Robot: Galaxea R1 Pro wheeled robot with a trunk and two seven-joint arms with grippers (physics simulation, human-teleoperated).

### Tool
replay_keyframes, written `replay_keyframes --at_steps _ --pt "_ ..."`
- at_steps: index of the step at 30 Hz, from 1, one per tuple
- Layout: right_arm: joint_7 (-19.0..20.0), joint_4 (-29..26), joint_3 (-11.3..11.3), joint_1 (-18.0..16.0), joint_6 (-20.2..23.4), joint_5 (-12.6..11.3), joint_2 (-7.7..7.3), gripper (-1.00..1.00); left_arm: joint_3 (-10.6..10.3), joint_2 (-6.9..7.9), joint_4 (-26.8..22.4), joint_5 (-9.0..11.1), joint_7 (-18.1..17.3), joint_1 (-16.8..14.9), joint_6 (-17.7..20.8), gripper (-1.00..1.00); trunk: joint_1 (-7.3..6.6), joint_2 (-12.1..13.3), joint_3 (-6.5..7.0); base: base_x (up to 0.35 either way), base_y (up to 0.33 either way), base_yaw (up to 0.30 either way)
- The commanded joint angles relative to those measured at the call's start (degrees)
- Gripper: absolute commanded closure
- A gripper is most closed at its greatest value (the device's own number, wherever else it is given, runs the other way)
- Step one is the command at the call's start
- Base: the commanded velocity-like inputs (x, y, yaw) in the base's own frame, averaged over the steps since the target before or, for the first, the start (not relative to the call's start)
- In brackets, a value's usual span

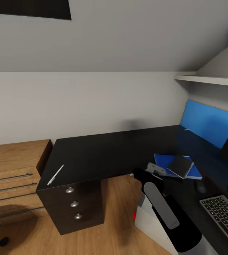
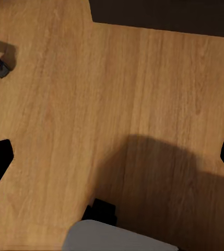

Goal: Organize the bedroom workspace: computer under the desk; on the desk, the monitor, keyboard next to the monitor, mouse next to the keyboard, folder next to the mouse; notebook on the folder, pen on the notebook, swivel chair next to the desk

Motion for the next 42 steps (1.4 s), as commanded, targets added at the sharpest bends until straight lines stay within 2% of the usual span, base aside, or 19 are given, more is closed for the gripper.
replay_keyframes --at_steps 1,11,21,24,28,29,32,33,34,35,37,38,40,41,42 --pt "-0.4 -0.1 0.1 -0.1 0.5 -0.2 -0.03 -1.00 0.0 -0.03 0.0 0.5 0.0 0.0 -0.2 -1.00 0.00 0.0 -0.06 0.000 0.281 0.191" --pt "-0.5 -0.1 0.5 -0.1 0.5 -0.2 0.09 -1.00 0.0 -0.04 0.1 0.5 0.0 0.0 -0.2 -1.00 0.00 0.0 -0.29 0.021 0.312 0.197" --pt "-0.7 -0.1 2.8 -0.1 0.5 0.3 0.14 -1.00 0.0 -0.14 -0.3 0.5 0.1 0.0 -0.1 -1.00 0.00 0.0 -0.34 0.132 0.208 0.025" --pt "-0.7 -0.1 3.0 -0.1 0.5 0.5 0.14 -1.00 -0.1 -0.23 -2.1 0.5 0.0 0.0 0.0 -1.00 0.00 0.0 -0.35 0.033 0.036 0.003" --pt "-0.7 -0.1 3.1 -0.1 0.6 0.6 0.14 -1.00 0.0 -0.46 -9.5 0.6 -0.1 0.0 0.9 -1.00 0.00 0.0 -0.35 0.012 0.013 0.001" --pt "-0.6 -0.1 3.1 -0.1 0.6 0.6 0.14 -1.00 0.0 -0.54 -13.1 0.6 -0.1 0.0 2.3 -1.00 0.00 0.0 -0.35 0.005 0.006 0.000" --pt "-0.5 0.1 3.6 -0.1 0.7 1.0 0.14 -1.00 0.0 -0.76 -18.4 0.6 -0.1 0.0 6.4 -1.00 0.00 0.0 -0.35 0.004 0.004 0.000" --pt "-0.4 0.3 4.5 -0.1 0.7 1.7 0.14 -1.00 0.0 -0.95 -21.9 0.6 -0.1 0.0 10.6 -1.00 0.00 0.0 -0.35 0.002 0.002 0.000" --pt "-0.1 0.9 12.3 -0.1 0.6 10.2 0.09 -1.00 0.0 -2.19 -39.0 0.8 -0.1 0.0 28.5 -1.00 0.00 0.0 -0.35 0.000 0.000 0.000" --pt "0.4 1.8 13.3 -0.1 0.6 12.0 0.19 -1.00 0.0 -2.65 -42.4 0.8 -0.1 0.0 30.3 -1.00 0.00 0.0 -0.35 0.000 0.000 0.000" --pt "1.4 3.4 13.9 -0.1 0.5 13.2 0.37 -1.00 0.0 -3.20 -45.2 0.8 -0.2 0.0 31.5 -1.00 0.00 0.0 -0.35 0.000 0.000 0.000" --pt "4.5 6.9 14.4 -0.1 0.4 14.4 1.20 -1.00 0.0 -3.87 -48.1 0.8 -0.2 0.0 32.6 -1.00 0.00 0.0 -0.35 0.000 0.000 0.000" --pt "7.5 9.7 14.5 -0.2 0.3 15.0 1.96 -1.00 0.1 -4.13 -49.1 0.9 -0.2 0.0 33.0 -1.00 0.00 0.0 -0.35 0.000 0.000 0.000" --pt "12.5 14.4 14.3 -0.6 0.2 15.9 2.89 -1.00 0.1 -4.36 -50.0 0.9 -0.2 0.0 33.3 -1.00 0.00 0.0 -0.35 0.000 0.000 0.000" --pt "14.0 16.0 14.1 -1.1 0.1 16.2 3.15 -1.00 0.2 -4.39 -50.2 0.9 -0.2 0.0 33.4 -1.00 0.00 0.0 -0.35 0.000 0.000 0.000"
